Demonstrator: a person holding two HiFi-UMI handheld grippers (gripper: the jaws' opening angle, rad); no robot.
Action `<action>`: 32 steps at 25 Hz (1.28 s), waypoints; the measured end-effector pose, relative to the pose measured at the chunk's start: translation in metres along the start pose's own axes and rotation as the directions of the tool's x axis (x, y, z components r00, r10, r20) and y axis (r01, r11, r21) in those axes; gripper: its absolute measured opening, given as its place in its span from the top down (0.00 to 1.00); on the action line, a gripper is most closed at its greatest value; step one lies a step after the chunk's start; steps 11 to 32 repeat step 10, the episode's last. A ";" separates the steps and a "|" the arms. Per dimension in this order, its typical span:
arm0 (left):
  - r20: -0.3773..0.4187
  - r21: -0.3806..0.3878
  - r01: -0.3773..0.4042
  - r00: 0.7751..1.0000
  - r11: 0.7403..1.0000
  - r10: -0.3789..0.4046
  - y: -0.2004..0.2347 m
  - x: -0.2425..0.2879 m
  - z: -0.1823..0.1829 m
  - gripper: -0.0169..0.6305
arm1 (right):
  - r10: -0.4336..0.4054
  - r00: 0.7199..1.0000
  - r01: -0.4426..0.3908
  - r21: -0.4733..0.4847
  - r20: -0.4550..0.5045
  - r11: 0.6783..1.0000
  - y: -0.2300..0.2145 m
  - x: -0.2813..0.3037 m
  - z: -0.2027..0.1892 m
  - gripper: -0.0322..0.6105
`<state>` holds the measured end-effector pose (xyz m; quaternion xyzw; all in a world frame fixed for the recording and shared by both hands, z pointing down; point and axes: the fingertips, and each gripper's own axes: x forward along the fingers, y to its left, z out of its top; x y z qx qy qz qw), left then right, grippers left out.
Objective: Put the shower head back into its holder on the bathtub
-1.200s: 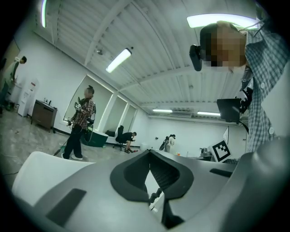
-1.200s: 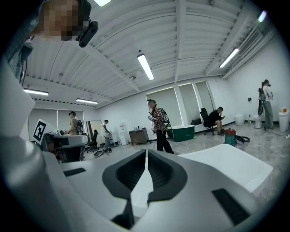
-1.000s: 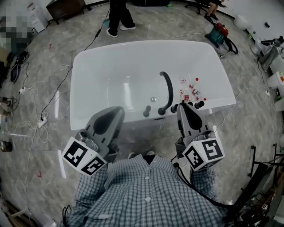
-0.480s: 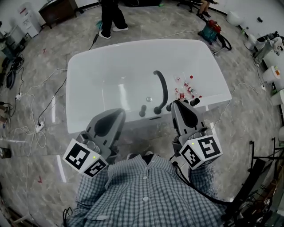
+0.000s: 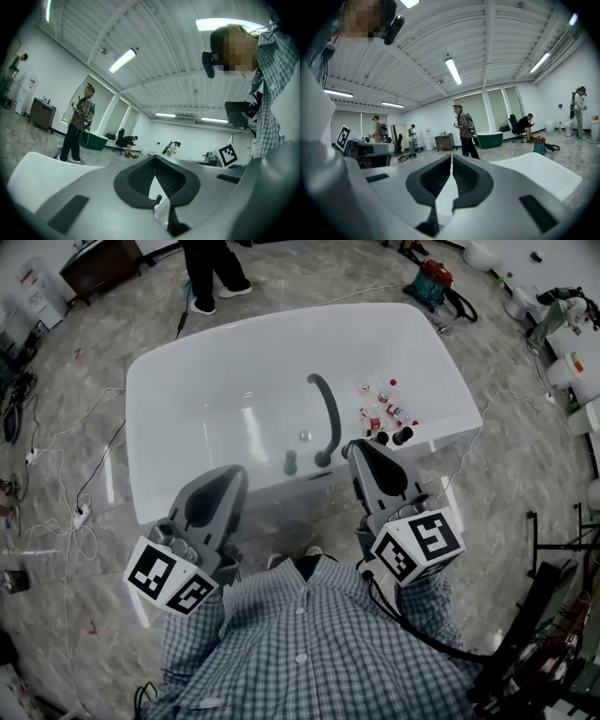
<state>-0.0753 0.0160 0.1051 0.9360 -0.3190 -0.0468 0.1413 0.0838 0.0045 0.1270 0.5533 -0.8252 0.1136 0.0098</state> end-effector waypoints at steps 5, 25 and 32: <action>0.003 -0.016 0.010 1.000 1.000 -0.010 -0.001 0.007 -0.011 0.96 | -0.004 1.000 0.004 -0.011 -0.003 1.000 -0.009 0.002 -0.007 0.91; -0.010 -0.030 0.006 1.000 1.000 -0.007 -0.002 0.011 -0.013 0.96 | 0.023 1.000 -0.023 -0.003 -0.006 1.000 -0.007 0.009 -0.007 0.91; -0.010 -0.030 0.006 1.000 1.000 -0.007 -0.002 0.011 -0.013 0.96 | 0.023 1.000 -0.023 -0.003 -0.006 1.000 -0.007 0.009 -0.007 0.91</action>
